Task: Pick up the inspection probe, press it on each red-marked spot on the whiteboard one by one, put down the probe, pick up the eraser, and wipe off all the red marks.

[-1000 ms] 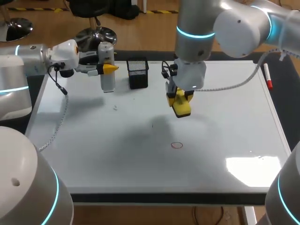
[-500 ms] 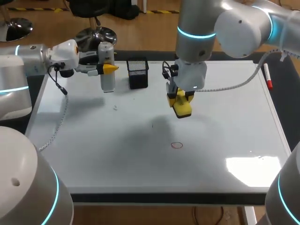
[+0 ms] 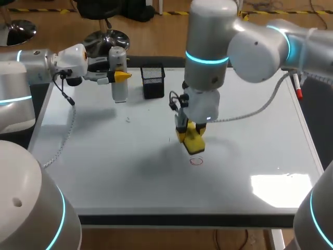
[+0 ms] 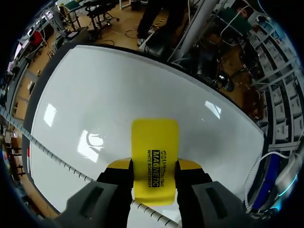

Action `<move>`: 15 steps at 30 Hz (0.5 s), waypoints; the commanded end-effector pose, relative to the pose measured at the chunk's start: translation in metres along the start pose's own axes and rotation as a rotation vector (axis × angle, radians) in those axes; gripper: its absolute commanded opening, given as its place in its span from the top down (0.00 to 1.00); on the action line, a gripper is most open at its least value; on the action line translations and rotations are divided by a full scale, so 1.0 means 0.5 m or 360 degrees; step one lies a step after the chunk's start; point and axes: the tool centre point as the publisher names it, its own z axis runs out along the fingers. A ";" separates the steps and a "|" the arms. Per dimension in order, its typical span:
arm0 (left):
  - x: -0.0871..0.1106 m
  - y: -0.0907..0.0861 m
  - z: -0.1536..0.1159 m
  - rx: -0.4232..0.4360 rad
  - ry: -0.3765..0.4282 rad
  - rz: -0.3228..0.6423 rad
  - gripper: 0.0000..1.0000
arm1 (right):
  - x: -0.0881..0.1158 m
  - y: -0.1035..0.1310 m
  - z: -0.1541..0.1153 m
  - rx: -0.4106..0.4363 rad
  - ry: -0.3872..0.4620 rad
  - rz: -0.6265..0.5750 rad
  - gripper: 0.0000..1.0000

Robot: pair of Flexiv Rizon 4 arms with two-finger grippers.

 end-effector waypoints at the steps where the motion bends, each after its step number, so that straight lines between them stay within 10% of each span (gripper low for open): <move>1: 0.001 -0.003 0.000 -0.0001 -0.0002 0.0001 1.00 | -0.015 0.028 0.031 0.0015 -0.0008 -0.0010 1.00; 15: 0.001 -0.003 0.000 -0.0001 -0.0002 0.0001 1.00 | -0.024 0.065 0.075 -0.0008 0.0015 -0.0042 1.00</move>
